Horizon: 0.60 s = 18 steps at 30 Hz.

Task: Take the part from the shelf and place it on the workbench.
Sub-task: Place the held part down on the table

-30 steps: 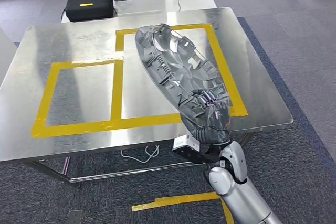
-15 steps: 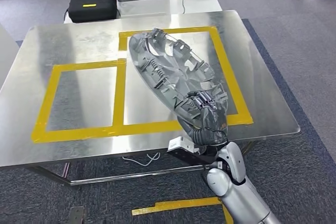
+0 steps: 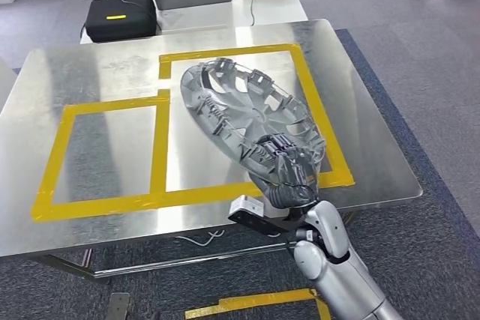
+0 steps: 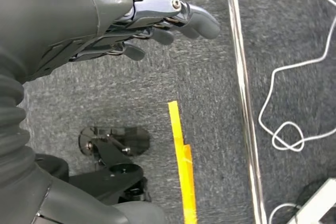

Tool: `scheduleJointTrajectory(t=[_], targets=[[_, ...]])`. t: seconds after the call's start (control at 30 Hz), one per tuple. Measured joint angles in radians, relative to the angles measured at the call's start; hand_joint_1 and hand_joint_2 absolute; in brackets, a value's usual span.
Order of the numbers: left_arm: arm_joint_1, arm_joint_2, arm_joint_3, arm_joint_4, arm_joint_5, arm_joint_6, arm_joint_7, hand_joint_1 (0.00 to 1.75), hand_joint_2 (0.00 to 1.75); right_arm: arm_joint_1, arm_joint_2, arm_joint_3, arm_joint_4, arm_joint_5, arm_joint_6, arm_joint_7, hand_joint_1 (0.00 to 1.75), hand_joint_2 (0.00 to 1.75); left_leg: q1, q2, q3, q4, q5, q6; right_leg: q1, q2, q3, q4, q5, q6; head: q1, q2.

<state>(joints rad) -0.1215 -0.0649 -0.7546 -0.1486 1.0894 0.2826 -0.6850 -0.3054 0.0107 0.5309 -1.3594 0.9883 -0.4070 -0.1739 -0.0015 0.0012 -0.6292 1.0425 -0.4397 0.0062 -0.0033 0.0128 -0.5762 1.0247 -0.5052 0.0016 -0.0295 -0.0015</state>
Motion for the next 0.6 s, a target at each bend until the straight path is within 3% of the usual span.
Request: scheduleJointTrajectory(t=[0.1, 0.3, 0.6], targets=[[-0.009, -0.004, -0.019, -0.001, -0.026, -0.002, 0.018, 0.0, 1.75, -0.054, 0.0, 0.044, 0.06, 0.085, 0.079, 0.031, 1.75, 1.75, 0.001, -0.001, 0.001, -0.012, -0.005, -0.01, 0.001, 0.0, -0.003, -0.001, -0.001, 0.002, 0.001, 0.0], [-0.035, -0.007, -0.07, -0.003, -0.083, 0.008, 0.044, 0.0, 1.75, -0.205, 0.02, 0.177, 0.226, 0.172, 0.194, 0.053, 1.75, 1.75, 0.0, -0.003, 0.001, -0.012, -0.006, -0.006, 0.0, -0.003, 0.002, -0.011, 0.002, 0.009, 0.001, 0.0], [-0.054, -0.01, -0.118, -0.004, -0.127, 0.027, 0.071, 0.0, 1.75, -0.397, 0.107, 0.267, 0.475, 0.193, 0.234, 0.105, 1.75, 1.75, 0.0, -0.003, 0.001, -0.011, -0.005, -0.003, 0.0, -0.004, 0.003, -0.012, 0.003, 0.012, 0.0, 0.0]])
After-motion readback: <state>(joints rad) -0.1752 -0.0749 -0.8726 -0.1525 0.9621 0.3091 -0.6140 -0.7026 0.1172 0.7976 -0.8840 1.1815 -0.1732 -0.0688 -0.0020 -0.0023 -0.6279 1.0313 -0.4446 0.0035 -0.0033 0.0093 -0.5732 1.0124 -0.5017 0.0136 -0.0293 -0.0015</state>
